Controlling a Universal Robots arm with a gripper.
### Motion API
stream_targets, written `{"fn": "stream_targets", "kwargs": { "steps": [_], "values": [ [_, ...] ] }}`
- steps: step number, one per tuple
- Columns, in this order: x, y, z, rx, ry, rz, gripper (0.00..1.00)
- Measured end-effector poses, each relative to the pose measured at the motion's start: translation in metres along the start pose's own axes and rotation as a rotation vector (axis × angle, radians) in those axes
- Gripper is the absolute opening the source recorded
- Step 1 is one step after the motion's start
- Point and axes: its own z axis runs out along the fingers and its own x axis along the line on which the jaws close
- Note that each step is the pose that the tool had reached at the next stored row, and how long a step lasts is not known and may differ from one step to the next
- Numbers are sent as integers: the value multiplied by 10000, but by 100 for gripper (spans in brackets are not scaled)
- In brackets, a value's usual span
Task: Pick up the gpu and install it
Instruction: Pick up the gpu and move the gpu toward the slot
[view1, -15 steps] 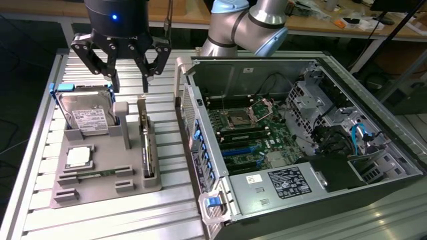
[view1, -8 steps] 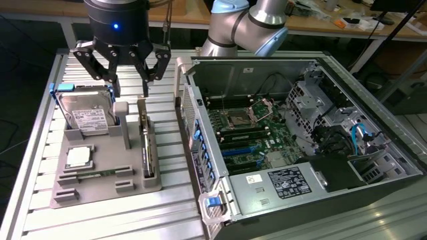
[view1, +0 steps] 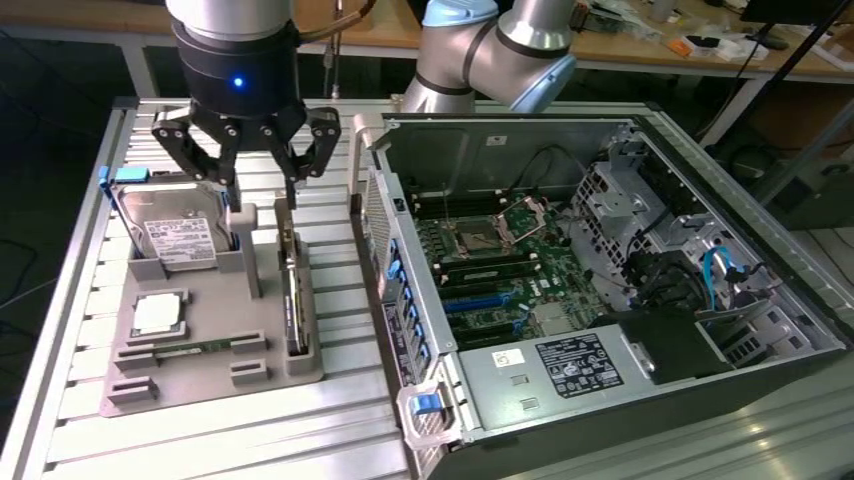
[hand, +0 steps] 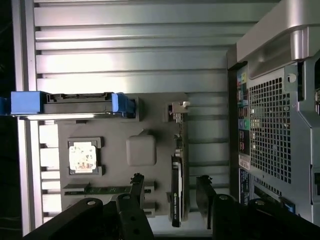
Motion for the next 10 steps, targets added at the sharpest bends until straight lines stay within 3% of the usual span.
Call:
{"fn": "stream_targets", "kwargs": {
  "steps": [10],
  "values": [
    [1,-107,186,1,18,-5,54]
  ]
}}
